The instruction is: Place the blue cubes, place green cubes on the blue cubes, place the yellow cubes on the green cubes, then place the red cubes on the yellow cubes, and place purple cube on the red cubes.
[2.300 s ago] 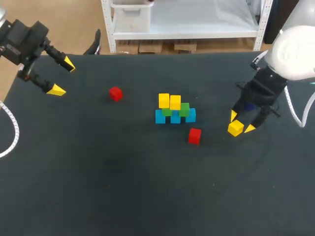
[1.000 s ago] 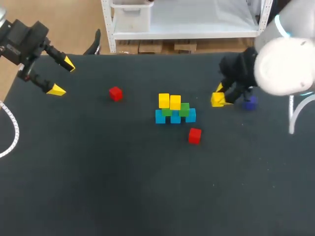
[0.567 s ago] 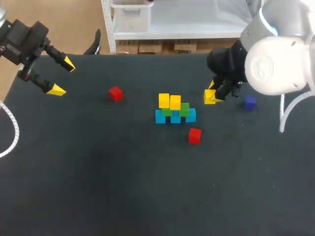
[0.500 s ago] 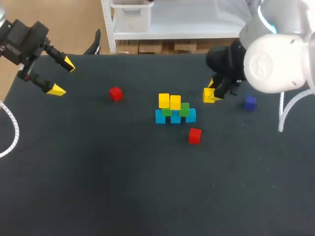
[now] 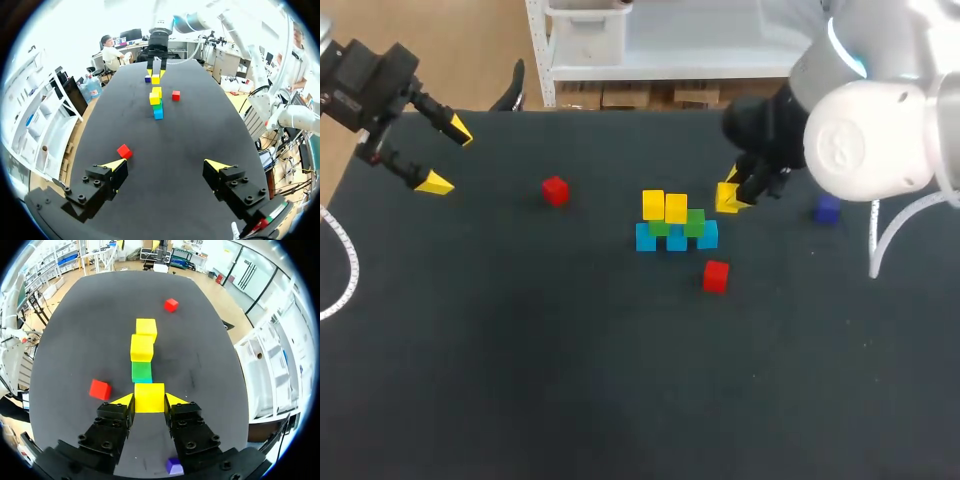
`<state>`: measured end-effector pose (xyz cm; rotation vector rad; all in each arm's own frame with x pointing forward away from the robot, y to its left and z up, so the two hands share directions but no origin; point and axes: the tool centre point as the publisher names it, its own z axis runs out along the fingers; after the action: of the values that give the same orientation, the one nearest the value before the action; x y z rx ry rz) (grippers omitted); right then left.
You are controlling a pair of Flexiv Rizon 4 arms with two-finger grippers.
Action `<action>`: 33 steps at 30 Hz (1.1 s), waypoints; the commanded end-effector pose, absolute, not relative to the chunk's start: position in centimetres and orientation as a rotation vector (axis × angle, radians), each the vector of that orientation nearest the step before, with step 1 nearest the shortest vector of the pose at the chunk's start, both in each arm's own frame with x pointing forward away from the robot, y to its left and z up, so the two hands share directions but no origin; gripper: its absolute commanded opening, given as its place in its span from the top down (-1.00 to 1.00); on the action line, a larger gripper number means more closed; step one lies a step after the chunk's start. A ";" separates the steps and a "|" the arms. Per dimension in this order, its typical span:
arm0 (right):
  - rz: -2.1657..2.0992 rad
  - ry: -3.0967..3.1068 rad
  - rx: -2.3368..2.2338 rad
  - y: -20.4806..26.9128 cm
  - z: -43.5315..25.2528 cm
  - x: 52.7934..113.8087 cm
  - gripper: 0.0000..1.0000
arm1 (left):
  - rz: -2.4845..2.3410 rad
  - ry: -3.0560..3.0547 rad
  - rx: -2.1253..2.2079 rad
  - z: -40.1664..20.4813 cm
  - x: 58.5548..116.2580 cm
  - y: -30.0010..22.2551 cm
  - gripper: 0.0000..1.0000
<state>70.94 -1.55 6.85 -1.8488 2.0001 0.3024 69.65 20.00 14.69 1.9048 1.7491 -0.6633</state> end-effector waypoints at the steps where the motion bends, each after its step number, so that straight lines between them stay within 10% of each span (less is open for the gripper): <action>1: 0.315 1.996 -1.858 -0.9 6.8 71.0 1.00 | -0.664 1.747 1.908 14.7 69.8 20.0 -1.00; 33: 0.331 1.990 -1.934 1.3 6.2 70.7 1.00 | -0.664 1.747 1.908 14.7 69.8 20.0 -1.00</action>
<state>70.56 1.14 6.16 -1.9310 1.9864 0.3300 69.65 20.00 14.69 1.9048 1.7491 -0.6633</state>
